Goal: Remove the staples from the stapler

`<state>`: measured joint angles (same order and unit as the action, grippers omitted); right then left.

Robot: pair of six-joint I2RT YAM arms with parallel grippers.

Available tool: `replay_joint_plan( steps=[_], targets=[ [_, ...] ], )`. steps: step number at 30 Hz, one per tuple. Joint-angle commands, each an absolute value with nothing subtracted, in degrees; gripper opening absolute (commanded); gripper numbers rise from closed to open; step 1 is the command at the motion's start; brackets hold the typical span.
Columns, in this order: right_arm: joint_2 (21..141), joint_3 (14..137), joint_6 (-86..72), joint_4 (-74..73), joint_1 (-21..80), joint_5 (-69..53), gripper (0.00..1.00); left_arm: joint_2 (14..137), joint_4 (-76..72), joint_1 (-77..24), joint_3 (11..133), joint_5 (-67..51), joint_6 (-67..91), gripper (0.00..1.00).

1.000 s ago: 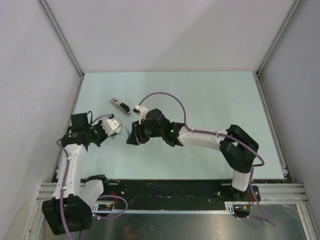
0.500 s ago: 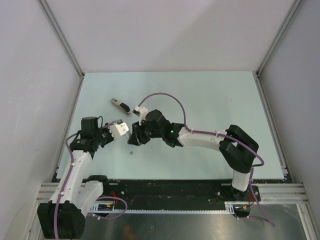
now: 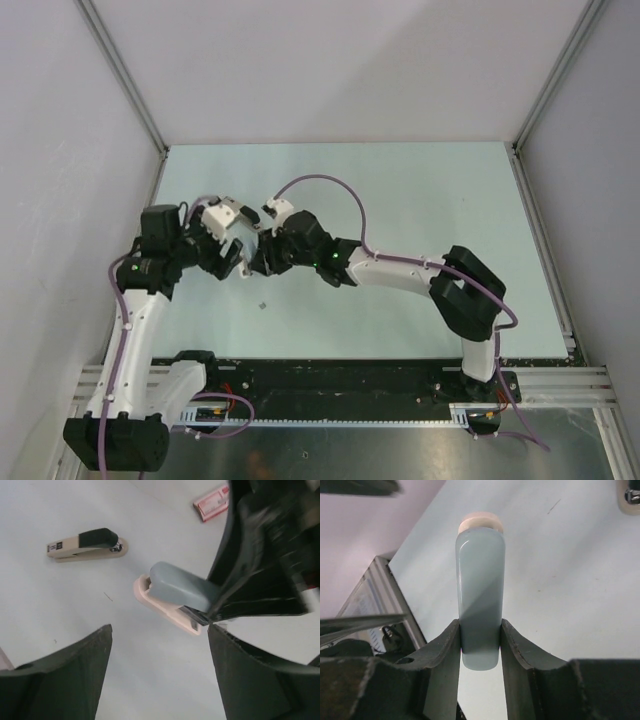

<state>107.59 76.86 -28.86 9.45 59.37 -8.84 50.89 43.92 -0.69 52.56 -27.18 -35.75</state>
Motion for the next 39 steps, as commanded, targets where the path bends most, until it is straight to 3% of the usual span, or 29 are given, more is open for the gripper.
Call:
replay_joint_plan(
  steps=[1,3,5,7,13,20,22,28,32,35,39],
  targets=[
    [111.85,85.47,-24.96,2.87,59.71,-4.34,0.0,51.31,47.29,2.06,61.65,-30.89,-21.88,0.84],
    [114.29,89.33,-23.36,-1.87,60.35,-2.84,0.0,51.59,48.23,5.08,65.22,-32.24,-18.79,0.85],
    [116.95,93.55,-21.73,-5.96,61.12,-1.33,0.0,52.21,48.75,8.24,68.4,-32.52,-15.55,0.95],
    [120.49,98.4,-20.22,-10.26,61.91,-0.33,0.0,53.44,49.41,11.68,71.02,-32.15,-12.7,0.99],
    [133.05,117.82,-17.58,-25.28,63.1,3.09,0.0,57.01,49.87,23.36,72.23,-38.93,-9.08,0.99],
    [146.05,136.41,-17.43,-37.1,64.12,7.01,0.03,58.56,49.9,27.61,68.58,-41.8,-10.33,1.0],
    [147.58,138.3,-17.69,-37.82,64.33,7.8,0.1,58.52,49.92,27.8,67.9,-41.94,-10.62,0.99],
    [146.6,136.57,-17.91,-34.71,64.49,5.75,0.49,59.19,49.82,27.85,66.48,-41.92,-11.02,0.99],
    [142.14,131.95,-17.16,-30.4,64.22,4.63,0.69,60.0,49.83,27.86,65.74,-40.75,-11.88,1.0],
    [138.37,128.88,-16.83,-27.38,63.56,3.39,0.75,60.55,49.7,27.88,65.2,-40.03,-12.48,1.0],
    [133.45,124.83,-16.42,-23.63,61.34,2.65,0.74,60.94,49.52,27.87,64.91,-39.23,-12.99,0.99]
  ],
)
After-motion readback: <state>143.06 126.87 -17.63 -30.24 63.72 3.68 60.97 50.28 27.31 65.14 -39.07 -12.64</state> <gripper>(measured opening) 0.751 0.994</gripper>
